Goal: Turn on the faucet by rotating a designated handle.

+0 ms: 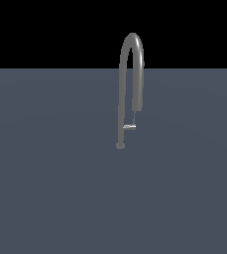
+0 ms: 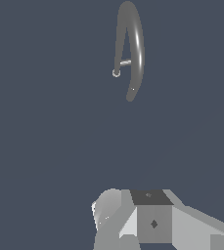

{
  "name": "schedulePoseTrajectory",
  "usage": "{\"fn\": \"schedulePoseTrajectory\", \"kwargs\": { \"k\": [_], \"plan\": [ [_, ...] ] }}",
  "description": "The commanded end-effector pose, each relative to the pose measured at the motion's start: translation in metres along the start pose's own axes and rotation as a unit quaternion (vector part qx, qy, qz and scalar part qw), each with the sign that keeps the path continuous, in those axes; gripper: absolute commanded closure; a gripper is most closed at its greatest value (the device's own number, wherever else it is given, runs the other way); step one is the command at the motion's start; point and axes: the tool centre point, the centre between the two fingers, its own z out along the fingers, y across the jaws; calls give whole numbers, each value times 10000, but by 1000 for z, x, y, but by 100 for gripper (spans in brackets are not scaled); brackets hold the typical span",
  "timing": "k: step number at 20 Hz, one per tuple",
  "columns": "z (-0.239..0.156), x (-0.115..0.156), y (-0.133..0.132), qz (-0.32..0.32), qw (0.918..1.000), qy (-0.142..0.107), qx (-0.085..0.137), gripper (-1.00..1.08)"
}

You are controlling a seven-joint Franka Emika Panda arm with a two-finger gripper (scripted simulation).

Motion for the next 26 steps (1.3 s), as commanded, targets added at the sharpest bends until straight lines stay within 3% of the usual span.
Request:
{"fn": "schedulePoseTrajectory", "kwargs": {
  "k": [1, 8, 14, 20, 26],
  "plan": [
    [0, 0, 0, 0, 10000, 0, 0, 108],
    [-12, 5, -2, -46, 9998, 196, -3, 108],
    [-35, 4, -1, 54, 9987, 469, 216, 108],
    [-72, 1, 5, 235, 9938, 871, 653, 108],
    [-116, -4, 21, 494, 9810, 1288, 1362, 108]
  ]
}}
